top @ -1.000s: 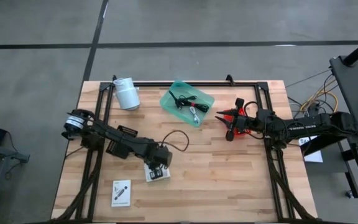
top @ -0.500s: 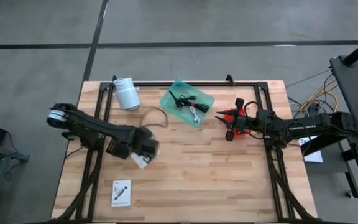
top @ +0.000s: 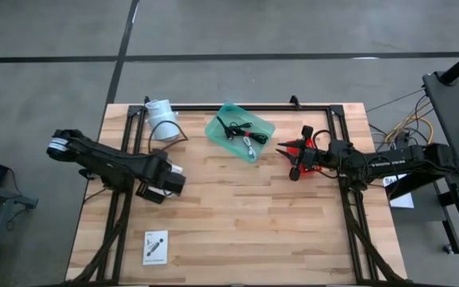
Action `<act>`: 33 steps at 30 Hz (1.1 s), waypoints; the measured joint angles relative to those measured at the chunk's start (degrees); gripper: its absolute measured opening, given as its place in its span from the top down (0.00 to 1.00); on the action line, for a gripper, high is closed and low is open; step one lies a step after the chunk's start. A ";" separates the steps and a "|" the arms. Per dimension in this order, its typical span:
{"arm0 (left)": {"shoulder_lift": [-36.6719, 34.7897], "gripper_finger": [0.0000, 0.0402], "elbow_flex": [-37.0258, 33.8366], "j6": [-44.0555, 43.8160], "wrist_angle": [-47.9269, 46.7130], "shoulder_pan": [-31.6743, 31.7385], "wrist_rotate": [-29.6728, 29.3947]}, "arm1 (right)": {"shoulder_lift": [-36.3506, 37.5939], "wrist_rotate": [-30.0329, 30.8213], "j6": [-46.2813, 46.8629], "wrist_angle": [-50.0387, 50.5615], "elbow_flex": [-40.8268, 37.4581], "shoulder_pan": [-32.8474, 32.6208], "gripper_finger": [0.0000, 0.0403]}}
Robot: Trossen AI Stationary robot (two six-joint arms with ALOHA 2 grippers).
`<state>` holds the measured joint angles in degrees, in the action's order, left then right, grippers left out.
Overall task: Pick and place items into bin
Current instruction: Put the top white card reader box into the black bin
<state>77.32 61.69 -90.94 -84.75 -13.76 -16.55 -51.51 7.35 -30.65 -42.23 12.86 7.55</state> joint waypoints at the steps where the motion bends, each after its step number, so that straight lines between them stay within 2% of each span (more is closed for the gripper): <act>1: 0.15 0.99 -0.09 -1.32 -2.06 0.00 0.09 | 0.00 0.00 0.00 0.01 0.00 -0.01 0.83; 6: 0.30 0.99 -0.78 -1.73 -3.22 0.00 0.61 | 0.00 0.00 0.00 0.00 0.00 0.00 0.83; 18: 0.26 0.99 -8.77 -3.14 -4.26 0.31 1.55 | 0.00 0.00 0.00 -0.01 0.00 -0.02 0.83; 33: 0.44 0.99 -8.98 -0.11 -0.64 0.30 3.49 | 0.00 0.00 0.00 -0.01 0.00 -0.02 0.83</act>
<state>77.76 52.71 -91.05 -85.39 -13.46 -13.06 -51.51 7.35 -30.65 -42.24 12.86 7.53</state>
